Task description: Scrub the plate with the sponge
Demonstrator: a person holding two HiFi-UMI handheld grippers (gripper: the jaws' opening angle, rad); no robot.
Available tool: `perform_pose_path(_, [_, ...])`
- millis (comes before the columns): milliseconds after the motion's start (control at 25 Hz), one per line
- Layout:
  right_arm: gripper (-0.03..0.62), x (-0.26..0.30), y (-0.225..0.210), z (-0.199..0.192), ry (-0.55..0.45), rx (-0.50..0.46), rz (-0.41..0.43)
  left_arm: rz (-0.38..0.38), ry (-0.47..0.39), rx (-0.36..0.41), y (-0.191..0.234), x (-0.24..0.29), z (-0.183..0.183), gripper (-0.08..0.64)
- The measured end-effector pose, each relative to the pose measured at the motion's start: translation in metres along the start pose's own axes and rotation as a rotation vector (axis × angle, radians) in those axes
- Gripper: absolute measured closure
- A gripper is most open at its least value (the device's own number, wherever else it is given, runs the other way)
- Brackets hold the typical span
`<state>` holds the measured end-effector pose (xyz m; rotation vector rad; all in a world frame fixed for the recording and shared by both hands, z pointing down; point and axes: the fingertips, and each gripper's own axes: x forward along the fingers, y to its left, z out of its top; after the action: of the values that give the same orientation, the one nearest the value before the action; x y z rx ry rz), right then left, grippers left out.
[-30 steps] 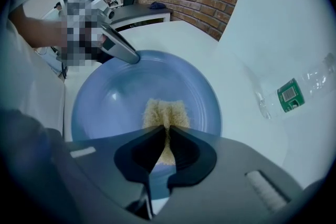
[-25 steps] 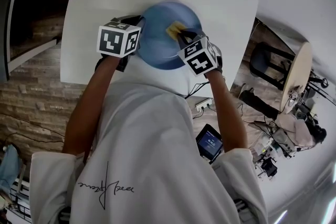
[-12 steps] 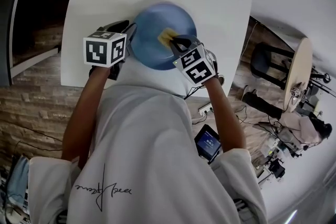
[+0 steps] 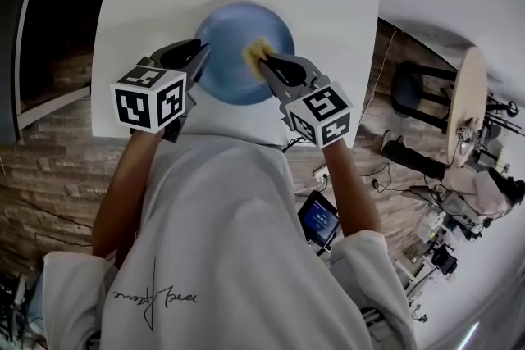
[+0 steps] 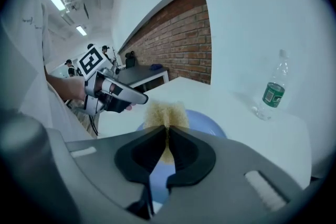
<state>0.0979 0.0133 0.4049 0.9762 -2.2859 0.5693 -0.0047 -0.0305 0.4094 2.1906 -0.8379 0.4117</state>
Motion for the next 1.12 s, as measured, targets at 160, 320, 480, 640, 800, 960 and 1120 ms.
perform_pose_path(160, [0.568,-0.022,0.006,0.018,-0.097,0.017,-0.014,-0.033,-0.066,0.023,-0.021,-0.018,0.017,0.476])
perform_pose_path(320, [0.569,-0.046,0.012,0.034,-0.17,0.026,-0.028,-0.07,-0.136,0.058,-0.045,-0.036,0.039,0.496])
perform_pose_path(480, [0.569,-0.062,0.015,0.045,-0.219,0.045,-0.022,-0.087,-0.202,0.092,-0.061,-0.044,0.062,0.515])
perform_pose_path(640, [0.569,-0.078,0.016,0.044,-0.249,0.085,-0.015,-0.084,-0.228,0.105,-0.067,-0.045,0.066,0.535])
perform_pose_path(800, [0.57,-0.089,0.016,0.045,-0.267,0.1,-0.028,-0.109,-0.266,0.127,-0.082,-0.052,0.075,0.548])
perform_pose_path(960, [0.571,-0.091,0.025,0.053,-0.285,0.115,-0.018,-0.125,-0.326,0.163,-0.086,-0.067,0.086,0.548])
perform_pose_path(1120, [0.571,-0.102,0.03,0.064,-0.302,0.126,-0.007,-0.137,-0.318,0.168,-0.091,-0.072,0.085,0.545])
